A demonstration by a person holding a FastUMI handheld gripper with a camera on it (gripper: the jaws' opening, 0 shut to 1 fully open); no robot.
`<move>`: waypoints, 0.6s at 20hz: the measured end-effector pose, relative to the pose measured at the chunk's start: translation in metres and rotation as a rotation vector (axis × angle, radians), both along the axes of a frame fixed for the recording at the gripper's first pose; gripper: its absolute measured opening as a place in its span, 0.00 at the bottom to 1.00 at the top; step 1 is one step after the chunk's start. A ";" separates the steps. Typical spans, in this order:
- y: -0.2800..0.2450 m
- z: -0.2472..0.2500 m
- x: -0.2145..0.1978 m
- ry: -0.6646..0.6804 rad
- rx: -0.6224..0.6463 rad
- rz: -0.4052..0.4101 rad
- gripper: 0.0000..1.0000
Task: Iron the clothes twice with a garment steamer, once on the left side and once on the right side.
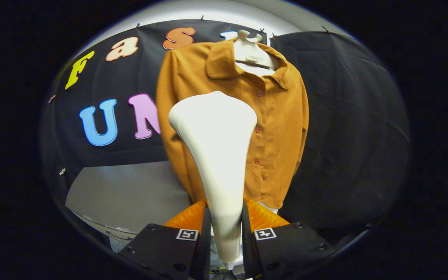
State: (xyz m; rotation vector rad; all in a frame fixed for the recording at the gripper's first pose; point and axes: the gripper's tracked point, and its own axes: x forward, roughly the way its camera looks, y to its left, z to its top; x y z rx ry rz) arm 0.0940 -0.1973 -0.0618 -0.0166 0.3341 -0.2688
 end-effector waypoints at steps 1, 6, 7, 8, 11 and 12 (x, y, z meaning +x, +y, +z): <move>0.019 0.007 -0.002 -0.019 -0.004 0.023 0.37; 0.097 0.028 -0.016 -0.075 -0.010 0.127 0.37; 0.111 0.030 -0.018 -0.081 -0.010 0.142 0.37; 0.124 0.031 -0.022 -0.085 -0.011 0.156 0.37; 0.157 0.032 -0.033 -0.089 -0.019 0.199 0.37; 0.165 0.033 -0.038 -0.092 -0.020 0.203 0.37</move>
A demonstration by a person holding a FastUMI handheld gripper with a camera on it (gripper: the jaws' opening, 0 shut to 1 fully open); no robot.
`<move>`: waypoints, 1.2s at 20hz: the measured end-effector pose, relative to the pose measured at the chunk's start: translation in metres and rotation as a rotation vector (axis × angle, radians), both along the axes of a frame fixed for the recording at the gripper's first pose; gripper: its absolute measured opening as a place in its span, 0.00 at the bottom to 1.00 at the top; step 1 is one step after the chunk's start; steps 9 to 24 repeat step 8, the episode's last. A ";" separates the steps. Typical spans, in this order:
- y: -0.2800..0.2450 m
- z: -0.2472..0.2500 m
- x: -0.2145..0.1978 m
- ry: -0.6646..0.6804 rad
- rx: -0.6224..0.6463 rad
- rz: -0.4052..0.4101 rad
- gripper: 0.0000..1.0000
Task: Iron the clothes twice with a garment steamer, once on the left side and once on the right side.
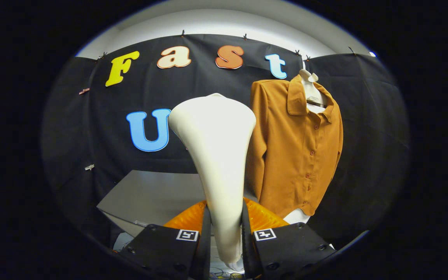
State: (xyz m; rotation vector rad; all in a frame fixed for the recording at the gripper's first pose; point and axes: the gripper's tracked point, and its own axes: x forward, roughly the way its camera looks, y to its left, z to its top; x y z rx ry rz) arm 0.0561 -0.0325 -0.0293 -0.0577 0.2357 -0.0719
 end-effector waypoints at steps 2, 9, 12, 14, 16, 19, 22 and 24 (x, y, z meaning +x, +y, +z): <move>0.008 0.003 -0.006 -0.010 0.005 -0.002 0.37; 0.021 0.014 -0.019 -0.045 0.003 -0.011 0.37; 0.021 0.014 -0.019 -0.045 0.003 -0.011 0.37; 0.021 0.014 -0.019 -0.045 0.003 -0.011 0.37; 0.021 0.014 -0.019 -0.045 0.003 -0.011 0.37; 0.021 0.014 -0.019 -0.045 0.003 -0.011 0.37; 0.021 0.014 -0.019 -0.045 0.003 -0.011 0.37; 0.021 0.014 -0.019 -0.045 0.003 -0.011 0.37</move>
